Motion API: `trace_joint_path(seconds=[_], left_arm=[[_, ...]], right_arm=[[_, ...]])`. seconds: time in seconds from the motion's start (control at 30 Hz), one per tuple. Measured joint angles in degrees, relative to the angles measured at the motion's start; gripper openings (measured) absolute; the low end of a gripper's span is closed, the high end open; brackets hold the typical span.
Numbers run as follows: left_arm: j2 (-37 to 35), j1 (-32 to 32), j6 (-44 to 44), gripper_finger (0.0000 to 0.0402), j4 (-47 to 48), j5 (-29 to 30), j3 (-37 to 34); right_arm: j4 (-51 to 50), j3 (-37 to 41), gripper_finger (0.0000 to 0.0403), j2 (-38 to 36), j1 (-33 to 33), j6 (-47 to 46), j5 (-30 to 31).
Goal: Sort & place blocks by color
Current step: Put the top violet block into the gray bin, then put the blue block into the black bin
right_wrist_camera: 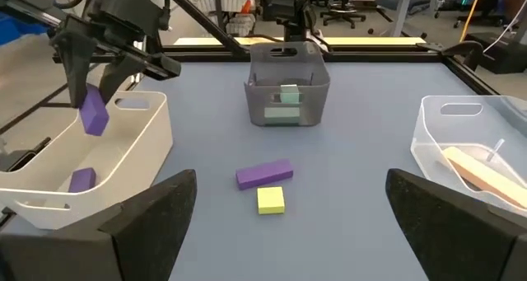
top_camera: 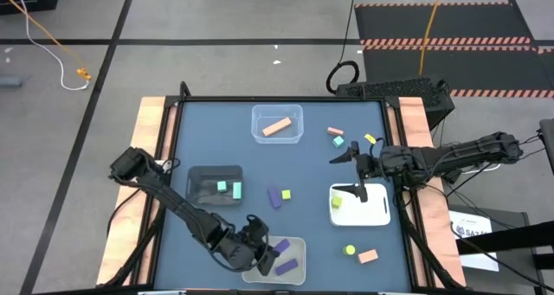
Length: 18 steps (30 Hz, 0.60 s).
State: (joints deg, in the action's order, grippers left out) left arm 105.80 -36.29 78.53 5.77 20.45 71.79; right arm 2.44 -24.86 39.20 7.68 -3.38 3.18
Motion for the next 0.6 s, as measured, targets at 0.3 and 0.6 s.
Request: trace_joint_path(seconds=[0.3,0.6], left_arm=[[0.0,0.0,-4.49,0.019,0.02,-0.25,0.0],[0.0,3.47,-16.89,0.022,-2.91,-0.26,0.0]], right_arm=[[-0.15,0.0,0.0384,0.0,0.0,-0.3,0.11],[-3.17,0.0,0.0384,-0.02,-0.62,-3.47,22.65]])
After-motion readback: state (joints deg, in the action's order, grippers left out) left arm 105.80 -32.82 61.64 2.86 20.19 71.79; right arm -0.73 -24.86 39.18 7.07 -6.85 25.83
